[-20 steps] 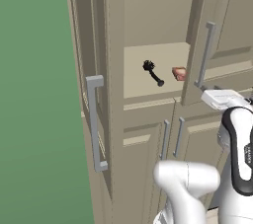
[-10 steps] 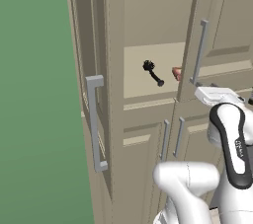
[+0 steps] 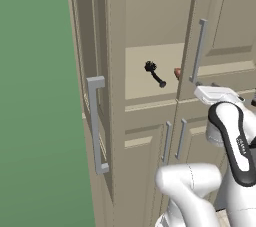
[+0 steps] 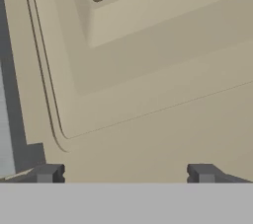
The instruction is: Pick up the dish brush and bar soap from the sink, and place them back in the cabinet, and close the cabinet doors.
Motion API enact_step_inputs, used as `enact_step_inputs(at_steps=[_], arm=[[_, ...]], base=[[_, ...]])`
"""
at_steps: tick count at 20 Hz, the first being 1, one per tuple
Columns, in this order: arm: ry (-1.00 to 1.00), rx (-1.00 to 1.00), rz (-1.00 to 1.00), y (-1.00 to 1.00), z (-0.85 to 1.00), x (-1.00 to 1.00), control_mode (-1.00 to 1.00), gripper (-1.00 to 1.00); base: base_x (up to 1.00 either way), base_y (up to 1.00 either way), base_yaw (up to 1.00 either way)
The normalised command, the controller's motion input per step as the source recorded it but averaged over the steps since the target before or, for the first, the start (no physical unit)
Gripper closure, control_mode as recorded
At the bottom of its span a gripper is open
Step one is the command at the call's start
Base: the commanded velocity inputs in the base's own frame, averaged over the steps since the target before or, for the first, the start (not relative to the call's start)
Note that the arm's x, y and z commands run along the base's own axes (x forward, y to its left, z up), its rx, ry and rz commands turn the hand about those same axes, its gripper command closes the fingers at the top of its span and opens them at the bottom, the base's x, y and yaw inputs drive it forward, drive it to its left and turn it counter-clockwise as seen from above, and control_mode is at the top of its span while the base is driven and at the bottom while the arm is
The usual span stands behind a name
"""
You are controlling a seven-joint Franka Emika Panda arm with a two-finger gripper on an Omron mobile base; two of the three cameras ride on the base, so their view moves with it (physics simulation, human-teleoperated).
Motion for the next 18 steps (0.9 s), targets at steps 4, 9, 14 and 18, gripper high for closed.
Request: enact_step_inputs(at_steps=[4,9,14,18], arm=[[0.0,0.0,0.0,0.0,0.0,0.1,-1.0,-1.0],[0.0,0.0,0.0,0.0,0.0,0.12,-1.0,-1.0],[0.0,0.0,0.0,0.0,0.0,0.15,-1.0,-1.0],[0.0,0.0,0.0,0.0,0.0,0.08,-1.0,-1.0]], base=[[0.0,0.0,0.0],[0.0,0.0,0.0],[0.0,0.0,0.0],[0.0,0.0,0.0]])
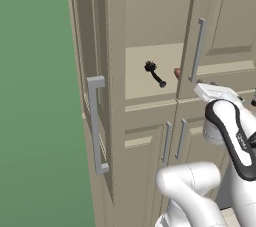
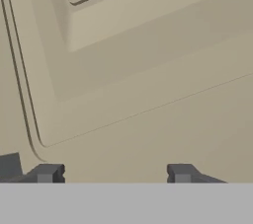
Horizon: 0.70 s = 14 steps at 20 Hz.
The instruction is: Pick up the dish brush and bar soap from the sink, and place them back in the cabinet, and close the cabinet doors.
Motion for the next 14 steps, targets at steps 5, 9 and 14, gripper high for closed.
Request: enact_step_inputs(at_steps=[5,9,14], arm=[[0.0,0.0,0.0,0.0,0.0,0.0,-1.0,-1.0],[0.0,0.0,0.0,0.0,0.02,-0.03,-1.0,-1.0],[0.0,0.0,0.0,0.0,0.12,0.0,-1.0,-1.0]], base=[[0.0,0.0,0.0],[0.0,0.0,0.0],[0.0,0.0,0.0]])
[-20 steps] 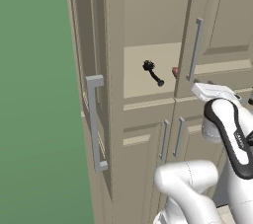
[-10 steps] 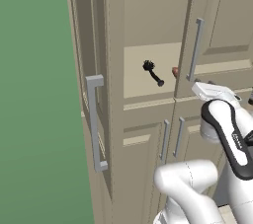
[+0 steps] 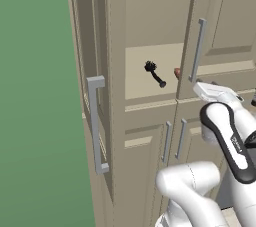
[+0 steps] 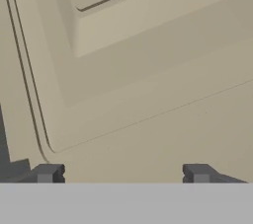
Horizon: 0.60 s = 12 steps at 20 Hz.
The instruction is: Pick up the dish brush and bar soap from the sink, and place them back in the cabinet, and close the cabinet doors.
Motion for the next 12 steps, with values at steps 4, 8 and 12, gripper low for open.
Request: enact_step_inputs(at_steps=[4,8,12], arm=[[0.01,0.0,0.0,0.0,0.22,0.0,-1.0,-1.0],[0.01,0.0,0.0,0.0,0.25,0.0,-1.0,-1.0],[0.02,0.0,-0.01,0.0,0.29,0.0,-1.0,-1.0]], base=[[0.0,0.0,0.0],[0.0,0.0,0.0],[0.0,0.0,0.0]])
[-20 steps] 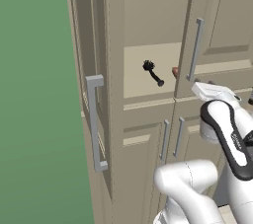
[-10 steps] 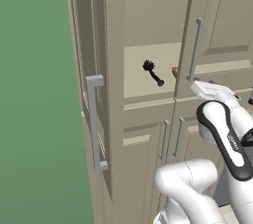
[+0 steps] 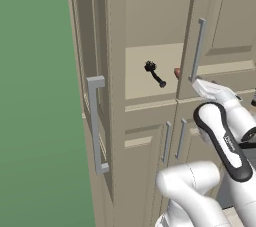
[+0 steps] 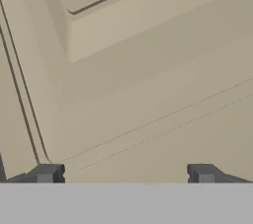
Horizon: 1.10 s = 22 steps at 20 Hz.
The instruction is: Pick up the dish brush and bar soap from the sink, and place them back in the cabinet, and close the cabinet doors.
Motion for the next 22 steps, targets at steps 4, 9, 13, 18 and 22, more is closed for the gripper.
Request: enact_step_inputs(at_steps=[4,9,13,18,22], arm=[[0.02,0.0,-0.01,0.0,0.3,0.0,-1.0,-1.0],[0.02,0.0,0.0,0.0,0.24,-0.03,-1.0,-1.0],[0.01,0.0,0.0,0.0,0.2,-0.03,-1.0,-1.0],[0.0,0.0,0.0,0.0,0.04,-0.06,-1.0,-1.0],[0.0,0.0,0.0,0.0,0.0,-0.11,-1.0,-1.0]], base=[[0.0,0.0,0.0],[0.0,0.0,0.0],[0.0,0.0,0.0],[0.0,0.0,0.0],[0.0,0.0,0.0]])
